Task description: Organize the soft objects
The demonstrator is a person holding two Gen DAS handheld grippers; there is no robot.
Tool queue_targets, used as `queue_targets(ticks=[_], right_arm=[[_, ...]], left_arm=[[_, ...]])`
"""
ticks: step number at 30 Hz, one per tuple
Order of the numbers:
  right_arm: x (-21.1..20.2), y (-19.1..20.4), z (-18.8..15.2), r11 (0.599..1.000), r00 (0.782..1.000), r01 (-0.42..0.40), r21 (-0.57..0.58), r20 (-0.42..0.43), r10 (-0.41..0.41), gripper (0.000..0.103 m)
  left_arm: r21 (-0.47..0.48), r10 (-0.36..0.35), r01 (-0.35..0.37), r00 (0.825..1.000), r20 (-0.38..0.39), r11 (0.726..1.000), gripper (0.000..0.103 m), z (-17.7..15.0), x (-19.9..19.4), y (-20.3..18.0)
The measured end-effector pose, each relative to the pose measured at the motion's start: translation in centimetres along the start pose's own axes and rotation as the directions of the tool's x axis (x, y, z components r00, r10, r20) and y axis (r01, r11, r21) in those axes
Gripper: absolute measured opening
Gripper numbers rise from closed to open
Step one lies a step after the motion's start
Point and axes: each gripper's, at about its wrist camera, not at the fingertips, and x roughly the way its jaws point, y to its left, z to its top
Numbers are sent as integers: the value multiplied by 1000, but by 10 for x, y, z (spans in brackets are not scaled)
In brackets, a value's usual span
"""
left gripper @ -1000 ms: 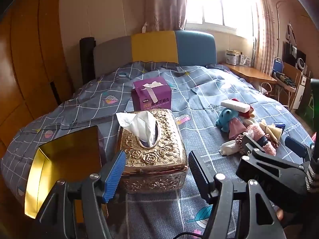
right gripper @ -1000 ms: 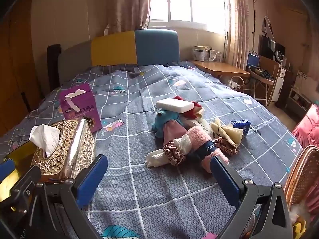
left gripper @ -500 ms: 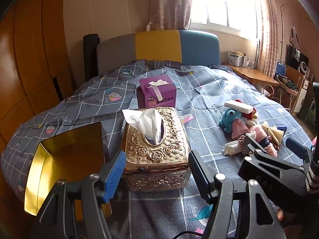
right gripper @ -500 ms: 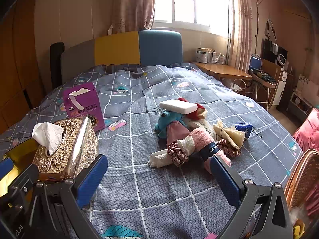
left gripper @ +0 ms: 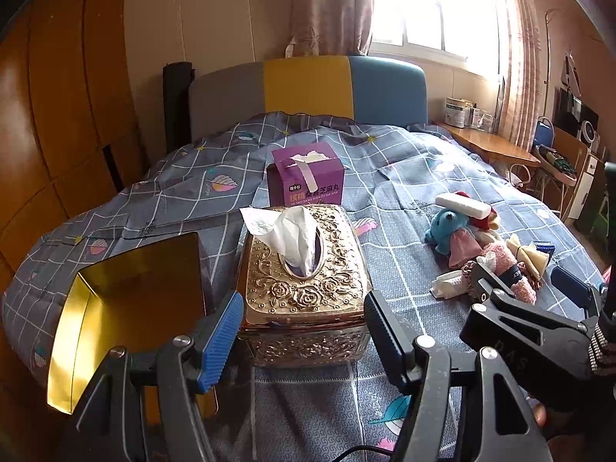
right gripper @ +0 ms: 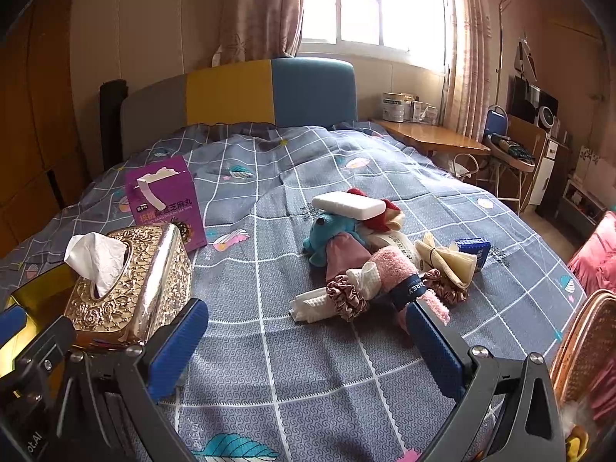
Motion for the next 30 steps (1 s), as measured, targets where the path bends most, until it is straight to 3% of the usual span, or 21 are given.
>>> queue_targets(ticks=[30], right_arm=[[0, 0, 1, 1000, 1000, -5, 2, 4, 5, 103]], left_arm=[[1, -14, 14, 1000, 6, 1000, 66, 2, -8, 0]])
